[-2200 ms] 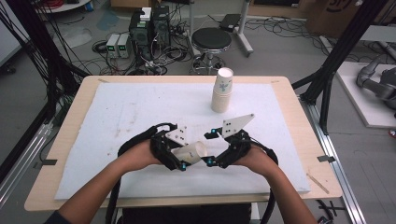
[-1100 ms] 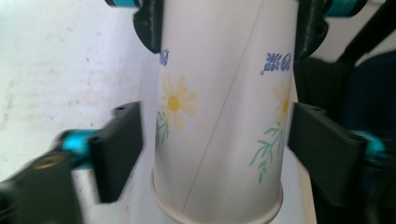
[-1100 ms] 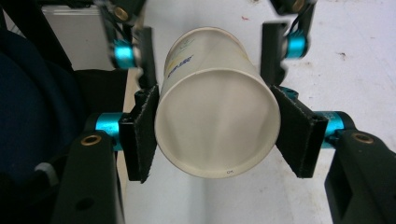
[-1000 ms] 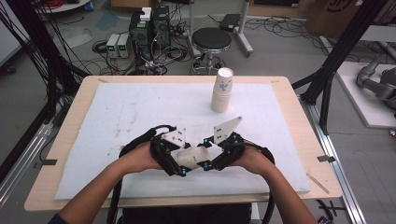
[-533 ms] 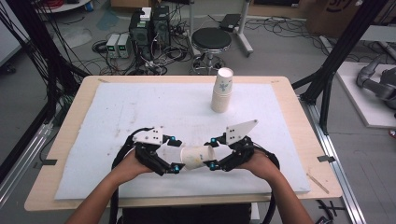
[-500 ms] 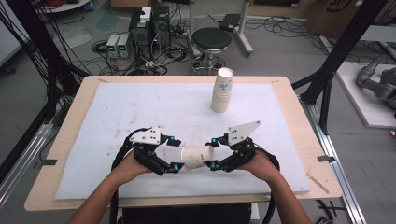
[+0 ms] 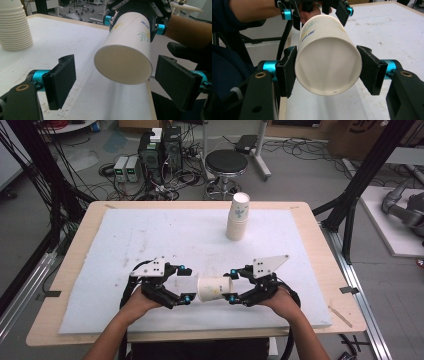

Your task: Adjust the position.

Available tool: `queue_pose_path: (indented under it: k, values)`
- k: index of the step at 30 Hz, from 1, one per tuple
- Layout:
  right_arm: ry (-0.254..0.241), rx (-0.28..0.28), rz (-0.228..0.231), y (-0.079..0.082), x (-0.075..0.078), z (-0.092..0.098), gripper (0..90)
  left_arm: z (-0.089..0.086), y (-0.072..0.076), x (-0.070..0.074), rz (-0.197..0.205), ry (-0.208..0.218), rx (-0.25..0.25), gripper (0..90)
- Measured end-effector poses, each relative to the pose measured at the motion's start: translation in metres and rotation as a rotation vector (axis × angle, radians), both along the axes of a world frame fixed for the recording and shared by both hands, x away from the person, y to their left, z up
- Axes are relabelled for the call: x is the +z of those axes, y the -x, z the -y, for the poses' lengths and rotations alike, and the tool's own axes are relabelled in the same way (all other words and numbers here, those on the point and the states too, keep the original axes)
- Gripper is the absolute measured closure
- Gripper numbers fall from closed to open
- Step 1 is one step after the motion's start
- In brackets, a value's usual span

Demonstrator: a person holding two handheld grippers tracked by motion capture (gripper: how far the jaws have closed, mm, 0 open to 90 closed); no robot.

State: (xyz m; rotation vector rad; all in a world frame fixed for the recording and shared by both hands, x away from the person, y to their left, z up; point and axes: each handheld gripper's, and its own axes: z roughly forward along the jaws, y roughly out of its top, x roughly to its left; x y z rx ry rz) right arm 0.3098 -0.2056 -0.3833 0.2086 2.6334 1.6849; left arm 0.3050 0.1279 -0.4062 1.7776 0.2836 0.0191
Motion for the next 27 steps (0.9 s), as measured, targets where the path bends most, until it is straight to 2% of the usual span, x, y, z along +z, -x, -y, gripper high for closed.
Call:
queue_pose_path:
  k: [4, 13, 22, 27]
  values:
    - [-0.017, 0.005, 0.001, 0.0, 0.001, 0.001, 37.7, 0.003, 0.0, -0.001, -0.003, 0.01, 0.007, 16.5]
    - [-0.03, 0.01, -0.002, 0.0, 0.001, 0.001, 37.7, 0.01, 0.001, -0.004, 0.001, 0.014, -0.024, 16.5]
    - [-0.076, 0.028, -0.024, -0.001, 0.001, 0.0, 37.7, 0.021, 0.0, -0.005, 0.008, 0.056, -0.05, 16.6]
    - [-0.107, 0.034, -0.051, -0.003, -0.002, 0.002, 37.8, 0.025, 0.0, -0.006, 0.029, 0.075, -0.073, 21.4]
